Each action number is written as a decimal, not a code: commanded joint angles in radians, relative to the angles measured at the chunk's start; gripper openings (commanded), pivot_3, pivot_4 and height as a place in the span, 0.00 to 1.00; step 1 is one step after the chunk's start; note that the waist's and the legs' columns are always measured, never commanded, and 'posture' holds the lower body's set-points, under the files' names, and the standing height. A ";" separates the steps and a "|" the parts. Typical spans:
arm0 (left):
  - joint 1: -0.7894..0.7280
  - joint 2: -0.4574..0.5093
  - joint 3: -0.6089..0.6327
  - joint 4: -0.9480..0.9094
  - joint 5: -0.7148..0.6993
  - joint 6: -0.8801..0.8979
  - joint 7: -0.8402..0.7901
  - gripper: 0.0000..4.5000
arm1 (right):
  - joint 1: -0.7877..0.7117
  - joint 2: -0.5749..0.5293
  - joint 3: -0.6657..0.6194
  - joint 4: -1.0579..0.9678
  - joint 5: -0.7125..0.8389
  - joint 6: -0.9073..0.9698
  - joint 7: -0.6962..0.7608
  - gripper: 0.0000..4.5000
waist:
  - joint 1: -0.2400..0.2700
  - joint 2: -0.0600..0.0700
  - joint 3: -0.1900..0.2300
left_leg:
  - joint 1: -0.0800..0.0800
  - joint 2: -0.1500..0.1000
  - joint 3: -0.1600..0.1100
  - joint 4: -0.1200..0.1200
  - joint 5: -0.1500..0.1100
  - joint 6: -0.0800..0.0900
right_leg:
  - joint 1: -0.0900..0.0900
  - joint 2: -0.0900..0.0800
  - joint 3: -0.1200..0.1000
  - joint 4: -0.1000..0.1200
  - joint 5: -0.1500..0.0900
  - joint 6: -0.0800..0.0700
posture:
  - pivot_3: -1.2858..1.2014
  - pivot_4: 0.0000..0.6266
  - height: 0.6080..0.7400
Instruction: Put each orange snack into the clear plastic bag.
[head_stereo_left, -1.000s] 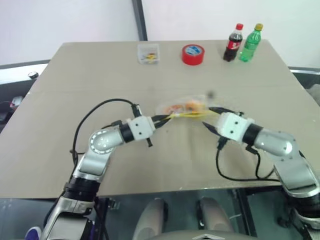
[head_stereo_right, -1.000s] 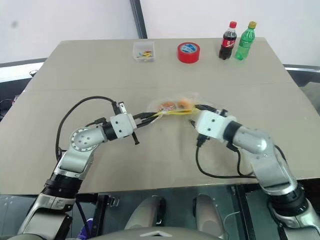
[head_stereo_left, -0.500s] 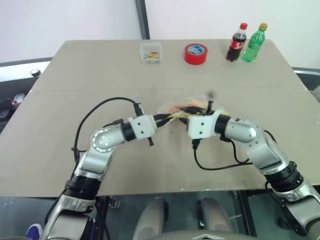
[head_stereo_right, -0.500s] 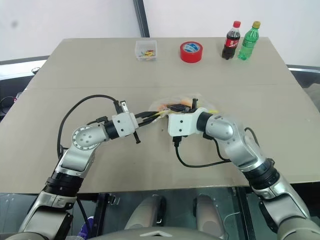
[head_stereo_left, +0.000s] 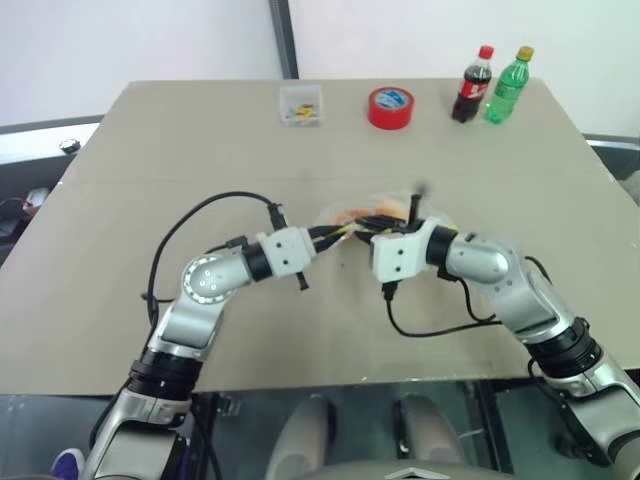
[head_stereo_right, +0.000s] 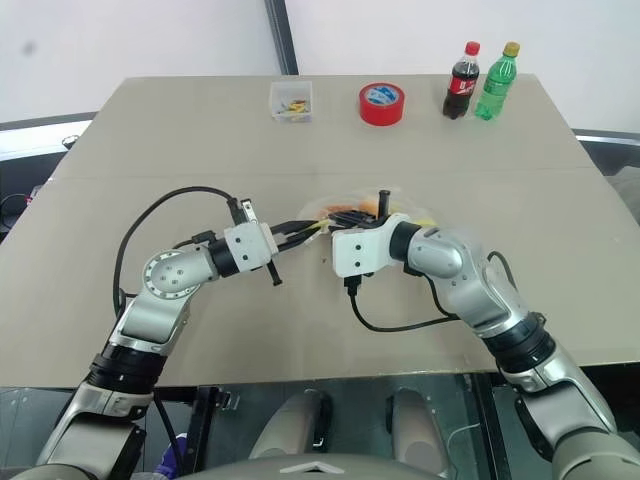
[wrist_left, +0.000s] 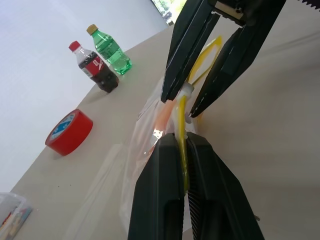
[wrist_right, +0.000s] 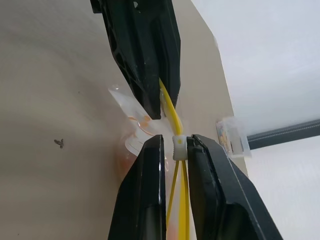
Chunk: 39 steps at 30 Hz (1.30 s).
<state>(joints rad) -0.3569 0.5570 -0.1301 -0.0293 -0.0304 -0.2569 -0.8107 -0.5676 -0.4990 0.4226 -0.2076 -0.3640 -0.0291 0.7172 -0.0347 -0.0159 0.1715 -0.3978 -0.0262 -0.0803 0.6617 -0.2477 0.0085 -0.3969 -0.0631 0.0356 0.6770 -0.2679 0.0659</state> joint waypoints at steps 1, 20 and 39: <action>-0.016 0.003 0.013 -0.043 -0.009 0.003 0.009 0.00 | -0.028 0.010 -0.013 0.001 -0.001 -0.020 0.000 0.17 | 0.000 0.000 0.000 | 0.000 0.000 0.000 0.000 0.000 0.000 | 0.000 0.000 0.000 0.000 0.000 0.000 | 0.52 0.24 1.00; -0.027 0.002 0.012 -0.029 -0.008 0.009 0.008 0.00 | -0.020 0.012 -0.026 -0.035 -0.001 -0.013 0.004 0.17 | 0.000 0.000 0.000 | 0.000 0.000 0.000 0.000 0.000 0.000 | 0.000 0.000 0.000 0.000 0.000 0.000 | 0.52 0.24 1.00; -0.020 0.007 0.015 -0.034 -0.010 0.011 0.005 0.00 | -0.020 0.018 -0.035 -0.037 0.004 -0.001 0.008 0.01 | 0.000 0.000 0.000 | 0.000 0.000 0.000 0.000 0.000 0.000 | 0.000 0.000 0.000 0.000 0.000 0.000 | 0.52 0.24 1.00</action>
<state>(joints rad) -0.3681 0.5579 -0.1301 -0.0293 -0.0307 -0.2435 -0.8114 -0.5742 -0.4845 0.4168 -0.1960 -0.3717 -0.0257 0.7237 -0.0348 -0.0158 0.1716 -0.3978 -0.0262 -0.0804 0.6616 -0.2477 0.0085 -0.3970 -0.0631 0.0356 0.6769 -0.2679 0.0659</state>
